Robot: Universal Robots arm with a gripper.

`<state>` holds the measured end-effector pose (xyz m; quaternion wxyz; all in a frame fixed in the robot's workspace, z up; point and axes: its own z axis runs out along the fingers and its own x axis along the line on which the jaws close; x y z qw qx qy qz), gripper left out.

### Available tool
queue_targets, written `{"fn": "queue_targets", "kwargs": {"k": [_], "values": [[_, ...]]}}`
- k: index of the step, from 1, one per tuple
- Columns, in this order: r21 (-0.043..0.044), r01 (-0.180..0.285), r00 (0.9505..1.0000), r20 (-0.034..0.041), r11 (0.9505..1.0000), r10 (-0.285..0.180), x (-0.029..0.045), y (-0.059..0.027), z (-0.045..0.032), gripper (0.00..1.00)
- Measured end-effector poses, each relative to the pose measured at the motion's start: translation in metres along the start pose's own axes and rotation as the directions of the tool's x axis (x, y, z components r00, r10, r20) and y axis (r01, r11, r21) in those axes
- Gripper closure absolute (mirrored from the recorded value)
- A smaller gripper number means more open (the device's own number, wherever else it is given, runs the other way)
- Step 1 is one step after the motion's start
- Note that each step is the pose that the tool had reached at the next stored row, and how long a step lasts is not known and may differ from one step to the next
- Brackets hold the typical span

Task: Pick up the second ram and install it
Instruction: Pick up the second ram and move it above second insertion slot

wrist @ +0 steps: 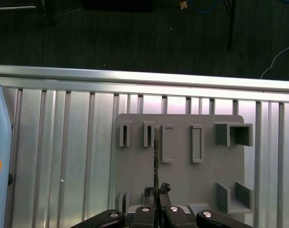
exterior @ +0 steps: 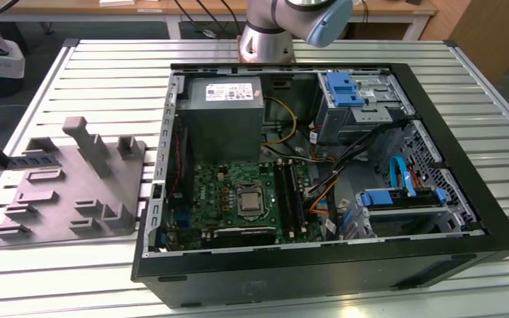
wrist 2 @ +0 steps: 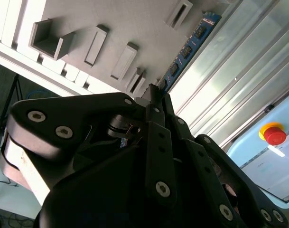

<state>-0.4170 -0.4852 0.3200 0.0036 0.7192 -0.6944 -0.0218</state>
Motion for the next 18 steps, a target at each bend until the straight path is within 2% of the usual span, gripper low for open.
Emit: {"fn": "queue_targets", "kwargs": {"k": [18], "values": [[0.0001, 0.0, 1.0, 0.0002, 1.0, 0.0, -0.0004, 0.0005, -0.0164, 0.86]]}}
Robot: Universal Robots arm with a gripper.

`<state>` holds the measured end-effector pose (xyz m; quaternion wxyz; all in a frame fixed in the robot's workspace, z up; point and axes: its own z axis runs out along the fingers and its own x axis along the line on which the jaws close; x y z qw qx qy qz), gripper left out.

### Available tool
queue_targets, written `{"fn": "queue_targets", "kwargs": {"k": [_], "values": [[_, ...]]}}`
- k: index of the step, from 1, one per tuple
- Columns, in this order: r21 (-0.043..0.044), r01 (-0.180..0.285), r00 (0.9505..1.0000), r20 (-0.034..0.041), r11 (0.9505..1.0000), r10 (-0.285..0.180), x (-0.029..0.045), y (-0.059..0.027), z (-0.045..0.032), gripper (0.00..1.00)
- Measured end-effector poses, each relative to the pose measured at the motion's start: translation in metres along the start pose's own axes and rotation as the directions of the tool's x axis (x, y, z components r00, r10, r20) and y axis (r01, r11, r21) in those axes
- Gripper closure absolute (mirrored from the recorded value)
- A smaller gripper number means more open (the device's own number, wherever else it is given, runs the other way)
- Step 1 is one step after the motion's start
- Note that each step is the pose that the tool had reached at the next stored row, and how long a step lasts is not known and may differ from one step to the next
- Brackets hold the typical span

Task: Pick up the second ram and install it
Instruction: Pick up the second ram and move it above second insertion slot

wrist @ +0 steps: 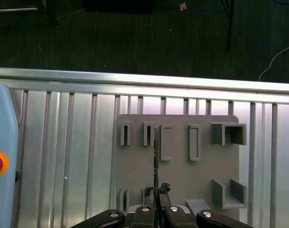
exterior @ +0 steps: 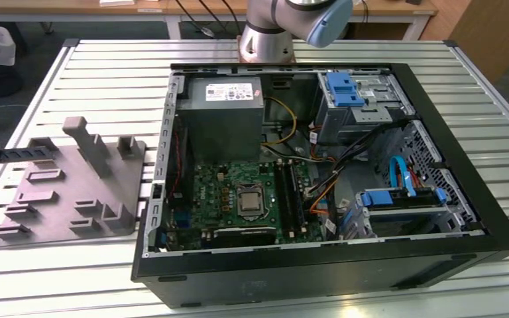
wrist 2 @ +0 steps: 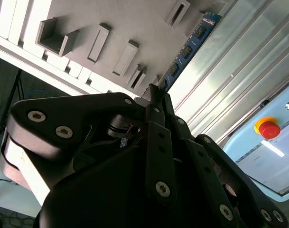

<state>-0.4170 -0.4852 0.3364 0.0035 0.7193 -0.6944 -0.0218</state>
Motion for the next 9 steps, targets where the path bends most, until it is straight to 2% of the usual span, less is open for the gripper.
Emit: {"fn": "queue_targets", "kwargs": {"k": [9], "values": [[-0.0001, 0.0, 1.0, 0.0002, 1.0, 0.0, -0.0003, 0.0005, -0.013, 0.86]]}}
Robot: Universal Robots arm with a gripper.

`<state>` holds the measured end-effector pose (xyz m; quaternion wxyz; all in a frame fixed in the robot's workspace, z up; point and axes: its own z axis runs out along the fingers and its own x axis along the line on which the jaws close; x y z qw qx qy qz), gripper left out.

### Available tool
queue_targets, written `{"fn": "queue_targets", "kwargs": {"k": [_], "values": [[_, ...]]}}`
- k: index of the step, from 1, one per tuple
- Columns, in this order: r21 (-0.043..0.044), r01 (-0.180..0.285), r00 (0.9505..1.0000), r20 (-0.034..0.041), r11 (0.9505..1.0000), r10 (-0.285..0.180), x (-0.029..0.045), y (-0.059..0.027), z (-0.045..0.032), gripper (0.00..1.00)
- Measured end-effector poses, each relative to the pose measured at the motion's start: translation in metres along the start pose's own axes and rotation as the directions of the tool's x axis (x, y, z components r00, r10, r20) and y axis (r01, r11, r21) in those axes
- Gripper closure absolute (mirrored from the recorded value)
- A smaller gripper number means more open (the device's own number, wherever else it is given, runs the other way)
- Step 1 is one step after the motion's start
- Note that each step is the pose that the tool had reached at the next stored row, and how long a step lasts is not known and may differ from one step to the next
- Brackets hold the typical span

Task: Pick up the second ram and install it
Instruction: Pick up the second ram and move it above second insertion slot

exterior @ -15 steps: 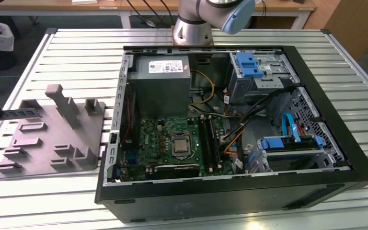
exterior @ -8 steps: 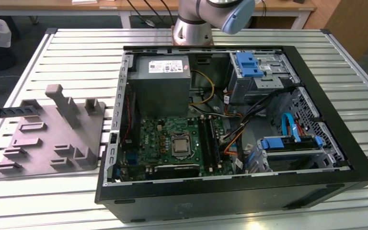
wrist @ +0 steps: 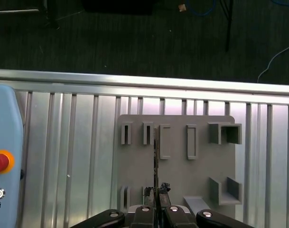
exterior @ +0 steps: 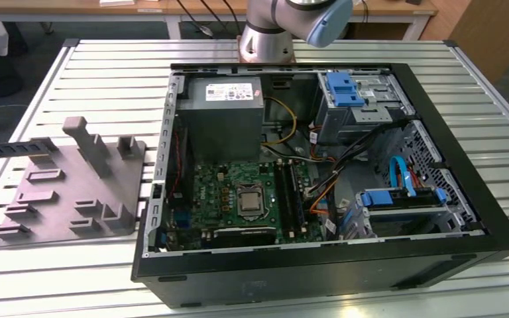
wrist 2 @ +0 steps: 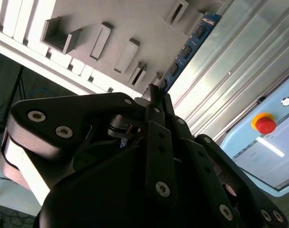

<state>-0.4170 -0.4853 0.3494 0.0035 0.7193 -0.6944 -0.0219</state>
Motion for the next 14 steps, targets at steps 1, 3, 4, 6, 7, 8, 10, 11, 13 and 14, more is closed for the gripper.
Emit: {"fn": "queue_targets", "kwargs": {"k": [1, 3, 4, 6, 7, 8, 10, 11, 13, 14], "values": [[0.0001, 0.0, 1.0, 0.0002, 1.0, 0.0, 0.0, 0.0, -0.0011, 0.86], [0.0, 0.0, 1.0, 0.0004, 1.0, 0.0, -0.0001, 0.0001, -0.0035, 0.86], [0.0001, 0.0, 1.0, 0.0004, 1.0, 0.0, -0.0001, 0.0002, -0.0046, 0.86], [0.0001, 0.0, 1.0, 0.0006, 1.0, 0.0, -0.0002, 0.0003, -0.0068, 0.86], [0.0001, 0.0, 1.0, 0.0008, 1.0, 0.0, -0.0002, 0.0003, -0.0077, 0.86], [0.0001, 0.0, 1.0, 0.0008, 1.0, 0.0, -0.0003, 0.0003, -0.0087, 0.86], [0.0001, 0.0, 1.0, 0.0011, 1.0, 0.0, -0.0003, 0.0004, -0.0104, 0.86], [0.0002, 0.0, 1.0, 0.0011, 1.0, 0.0, -0.0003, 0.0004, -0.0112, 0.86], [0.0001, 0.0, 1.0, 0.0012, 1.0, 0.0, -0.0004, 0.0005, -0.013, 0.86], [0.0002, 0.0, 1.0, 0.0013, 1.0, 0.0, -0.0004, 0.0005, -0.0138, 0.86]]}}
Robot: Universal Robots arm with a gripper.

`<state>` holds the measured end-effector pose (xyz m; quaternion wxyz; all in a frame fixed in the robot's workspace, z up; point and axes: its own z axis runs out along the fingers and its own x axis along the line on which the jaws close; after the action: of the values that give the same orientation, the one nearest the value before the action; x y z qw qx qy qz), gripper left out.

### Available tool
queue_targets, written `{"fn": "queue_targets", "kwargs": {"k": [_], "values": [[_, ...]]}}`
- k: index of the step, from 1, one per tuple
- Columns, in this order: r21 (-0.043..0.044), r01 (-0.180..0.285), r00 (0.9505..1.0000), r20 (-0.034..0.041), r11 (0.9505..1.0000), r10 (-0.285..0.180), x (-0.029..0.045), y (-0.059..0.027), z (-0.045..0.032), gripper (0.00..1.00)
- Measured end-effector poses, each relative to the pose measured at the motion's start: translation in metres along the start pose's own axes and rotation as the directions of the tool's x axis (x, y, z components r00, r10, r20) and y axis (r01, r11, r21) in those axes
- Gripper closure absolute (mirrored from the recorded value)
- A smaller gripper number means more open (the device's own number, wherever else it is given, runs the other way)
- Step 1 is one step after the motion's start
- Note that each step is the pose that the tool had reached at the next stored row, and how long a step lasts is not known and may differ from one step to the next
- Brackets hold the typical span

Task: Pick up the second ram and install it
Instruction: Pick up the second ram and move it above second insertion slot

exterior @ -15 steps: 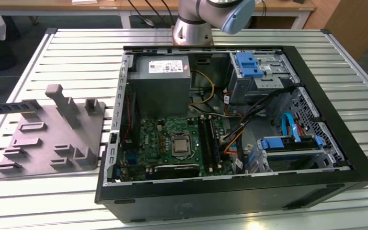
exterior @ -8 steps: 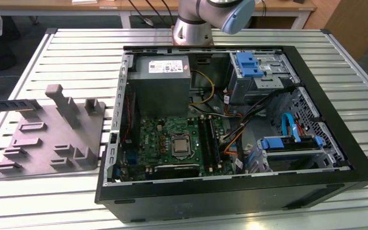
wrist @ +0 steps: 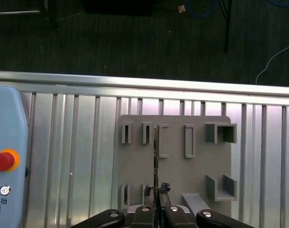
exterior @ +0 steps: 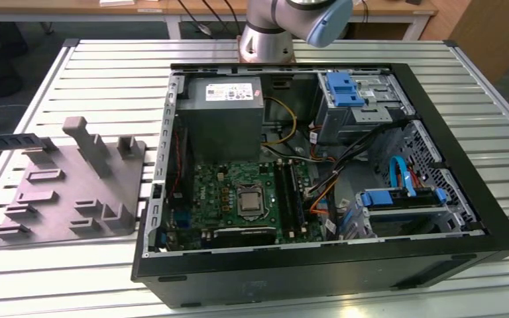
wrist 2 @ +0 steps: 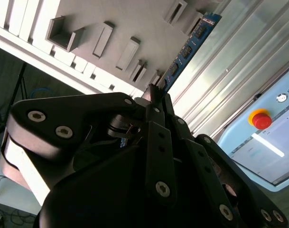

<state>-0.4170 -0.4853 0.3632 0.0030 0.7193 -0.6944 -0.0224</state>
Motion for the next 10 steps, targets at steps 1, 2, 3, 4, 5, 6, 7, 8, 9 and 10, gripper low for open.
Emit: {"fn": "queue_targets", "kwargs": {"k": [1, 2, 3, 4, 5, 6, 7, 8, 9, 10], "values": [[0.0, 0.0, 1.0, 0.0, 1.0, 0.0, 0.0, 0.0, -0.0008, 0.86], [0.0, 0.0, 1.0, 0.0001, 1.0, 0.0, -0.0001, 0.0001, -0.0016, 0.86], [0.0, 0.0, 1.0, 0.0002, 1.0, 0.0, -0.0001, 0.0001, -0.0024, 0.86], [0.0, 0.0, 1.0, 0.0003, 1.0, 0.0, -0.0001, 0.0001, -0.0031, 0.86], [0.0, 0.0, 1.0, 0.0004, 1.0, 0.0, -0.0001, 0.0002, -0.0039, 0.86], [-0.0001, 0.0, 1.0, 0.0004, 1.0, 0.0, -0.0001, 0.0002, -0.0047, 0.86], [-0.0001, 0.0, 1.0, 0.0004, 1.0, 0.0, -0.0002, 0.0002, -0.0055, 0.86], [-0.0001, 0.0, 1.0, 0.0005, 1.0, 0.0, -0.0002, 0.0002, -0.0061, 0.86], [0.0, 0.0, 1.0, 0.0006, 1.0, 0.0, -0.0002, 0.0003, -0.0067, 0.86], [0.0, 0.0, 1.0, 0.0006, 1.0, 0.0, -0.0002, 0.0003, -0.0075, 0.86]]}}
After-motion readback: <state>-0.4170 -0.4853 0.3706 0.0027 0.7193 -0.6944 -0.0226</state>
